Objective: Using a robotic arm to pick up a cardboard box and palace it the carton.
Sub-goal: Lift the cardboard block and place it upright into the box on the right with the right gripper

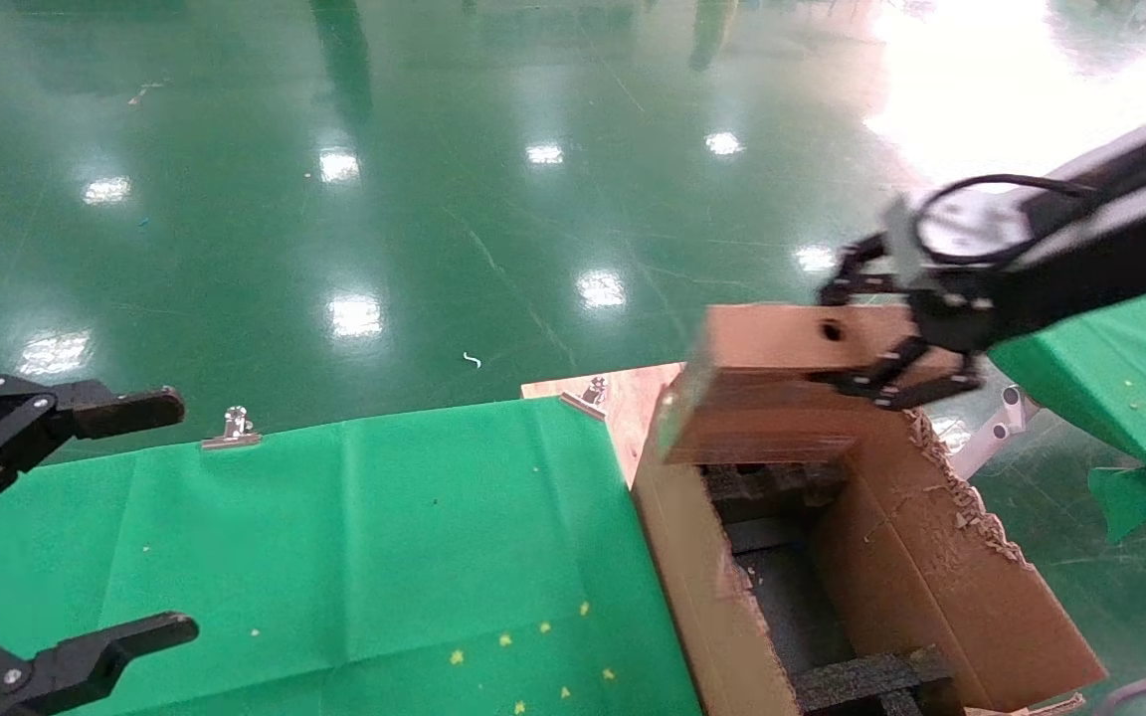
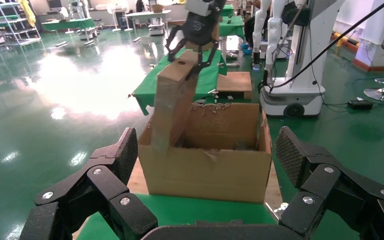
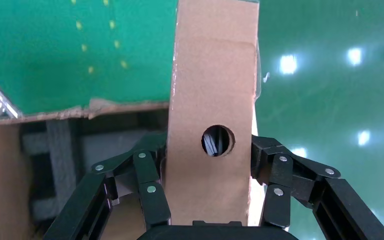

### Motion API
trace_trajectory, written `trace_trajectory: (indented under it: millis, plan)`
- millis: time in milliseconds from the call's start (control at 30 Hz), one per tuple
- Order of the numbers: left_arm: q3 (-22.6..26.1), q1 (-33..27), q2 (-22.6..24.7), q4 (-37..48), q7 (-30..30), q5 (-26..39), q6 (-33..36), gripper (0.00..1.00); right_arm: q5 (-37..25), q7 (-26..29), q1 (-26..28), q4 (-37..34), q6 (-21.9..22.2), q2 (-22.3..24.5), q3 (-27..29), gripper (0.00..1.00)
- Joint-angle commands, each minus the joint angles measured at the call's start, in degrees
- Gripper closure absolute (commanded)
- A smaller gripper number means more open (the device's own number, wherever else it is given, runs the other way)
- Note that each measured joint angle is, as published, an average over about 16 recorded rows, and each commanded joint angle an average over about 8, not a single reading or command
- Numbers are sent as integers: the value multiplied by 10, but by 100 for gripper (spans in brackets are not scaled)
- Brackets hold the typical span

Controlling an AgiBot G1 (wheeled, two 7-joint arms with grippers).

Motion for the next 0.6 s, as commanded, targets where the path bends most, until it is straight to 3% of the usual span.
trace_trajectory:
  millis: [33,300,600]
  plan:
    - [0,0,0,0,0,0,0,0,-3,-2,13,-2,0,17,-23,100]
    - [0,0,0,0,0,0,0,0,-3,-2,57,-13,2,64,-90,100]
    - [0,0,0,0,0,0,0,0,12,-4,72,-31,3,83,-148,100]
